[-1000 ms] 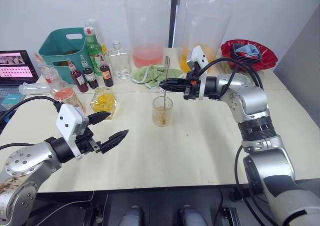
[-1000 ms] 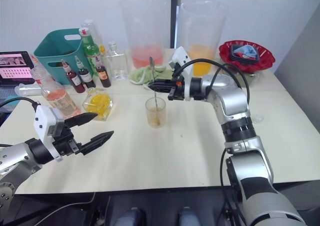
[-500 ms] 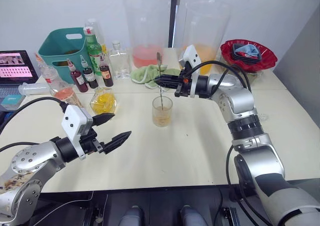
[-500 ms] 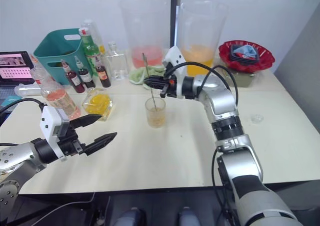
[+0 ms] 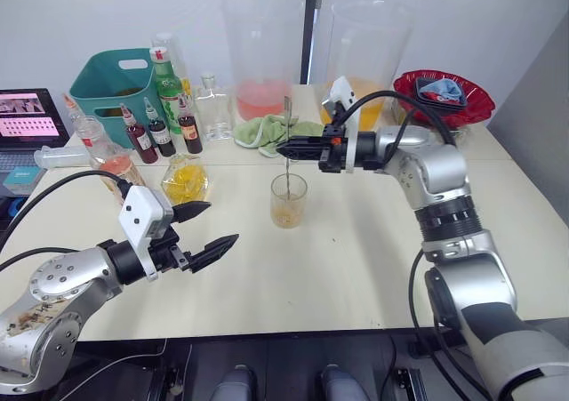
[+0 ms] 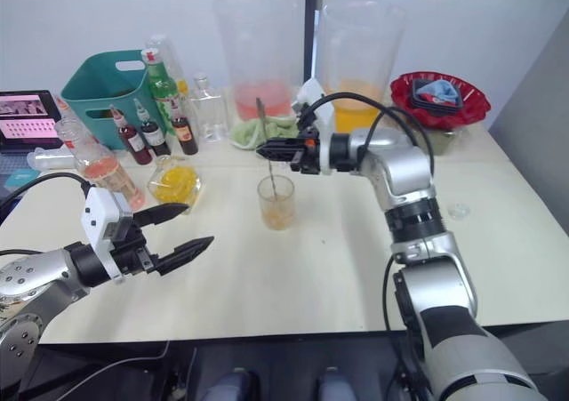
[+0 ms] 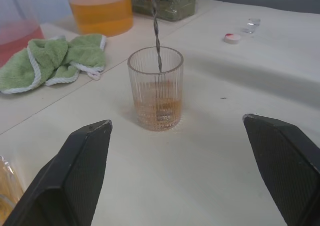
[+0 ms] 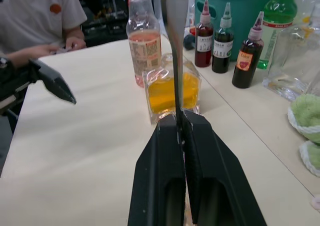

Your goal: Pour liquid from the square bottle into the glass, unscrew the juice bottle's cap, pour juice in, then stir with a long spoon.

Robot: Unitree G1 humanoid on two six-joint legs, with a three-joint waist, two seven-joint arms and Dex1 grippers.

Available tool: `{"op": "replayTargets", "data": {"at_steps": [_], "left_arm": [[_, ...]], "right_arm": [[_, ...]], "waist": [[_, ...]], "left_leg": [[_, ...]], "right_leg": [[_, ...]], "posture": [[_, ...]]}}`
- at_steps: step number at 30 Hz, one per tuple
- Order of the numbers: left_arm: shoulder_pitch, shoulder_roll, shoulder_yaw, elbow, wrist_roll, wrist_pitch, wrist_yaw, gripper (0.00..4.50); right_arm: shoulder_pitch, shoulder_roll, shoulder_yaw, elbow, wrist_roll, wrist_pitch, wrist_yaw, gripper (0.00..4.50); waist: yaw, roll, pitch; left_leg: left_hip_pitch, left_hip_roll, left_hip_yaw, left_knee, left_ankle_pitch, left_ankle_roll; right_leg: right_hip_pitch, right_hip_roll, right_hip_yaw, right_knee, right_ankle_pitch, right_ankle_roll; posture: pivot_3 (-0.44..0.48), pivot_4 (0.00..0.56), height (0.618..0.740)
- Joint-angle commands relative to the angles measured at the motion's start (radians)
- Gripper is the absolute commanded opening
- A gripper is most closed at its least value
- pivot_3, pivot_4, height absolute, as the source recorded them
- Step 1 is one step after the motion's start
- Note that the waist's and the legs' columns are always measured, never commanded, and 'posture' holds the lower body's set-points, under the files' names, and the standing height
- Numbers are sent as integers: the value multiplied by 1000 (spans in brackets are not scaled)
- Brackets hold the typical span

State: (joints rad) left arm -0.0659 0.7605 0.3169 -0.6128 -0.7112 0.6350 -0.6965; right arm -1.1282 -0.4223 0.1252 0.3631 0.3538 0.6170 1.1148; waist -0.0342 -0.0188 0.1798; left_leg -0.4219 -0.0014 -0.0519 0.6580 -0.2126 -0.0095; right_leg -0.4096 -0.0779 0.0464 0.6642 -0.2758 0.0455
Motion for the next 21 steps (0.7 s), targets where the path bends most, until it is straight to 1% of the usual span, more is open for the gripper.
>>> {"op": "replayTargets", "data": {"at_steps": [1,3,7,13,18,21], "left_arm": [[-18,13,2,-3,9,-28,-12,4442],[-20,10,-2,-4,12,-30,-11,4442],[-10,4,-8,-21,14,-31,-2,4442],[13,7,3,-32,12,-34,4,4442],[5,7,-4,-24,14,-39,7,4442],[-1,4,-14,-22,18,-43,8,4442]], "right_arm": [[-51,-19,3,3,-20,-24,23,0],[-59,-23,10,25,-45,-56,21,0],[-69,11,5,77,-73,-126,-13,0],[-83,79,-24,93,-52,-164,-46,0],[-80,112,-25,67,-27,-145,-31,0],[-77,105,-26,33,-6,-101,-8,0]], "waist": [[-3,0,0],[-4,0,0],[-5,0,0],[-5,0,0],[-3,0,0],[-4,0,0]], "left_leg": [[0,0,0,0,0,0],[0,0,0,0,0,0],[0,0,0,0,0,0],[0,0,0,0,0,0],[0,0,0,0,0,0],[0,0,0,0,0,0]], "right_leg": [[0,0,0,0,0,0],[0,0,0,0,0,0],[0,0,0,0,0,0],[0,0,0,1,0,0],[0,0,0,1,0,0],[0,0,0,1,0,0]], "posture": [[0,150,740],[0,150,740],[0,150,740],[0,150,740],[0,150,740],[0,150,740]]}}
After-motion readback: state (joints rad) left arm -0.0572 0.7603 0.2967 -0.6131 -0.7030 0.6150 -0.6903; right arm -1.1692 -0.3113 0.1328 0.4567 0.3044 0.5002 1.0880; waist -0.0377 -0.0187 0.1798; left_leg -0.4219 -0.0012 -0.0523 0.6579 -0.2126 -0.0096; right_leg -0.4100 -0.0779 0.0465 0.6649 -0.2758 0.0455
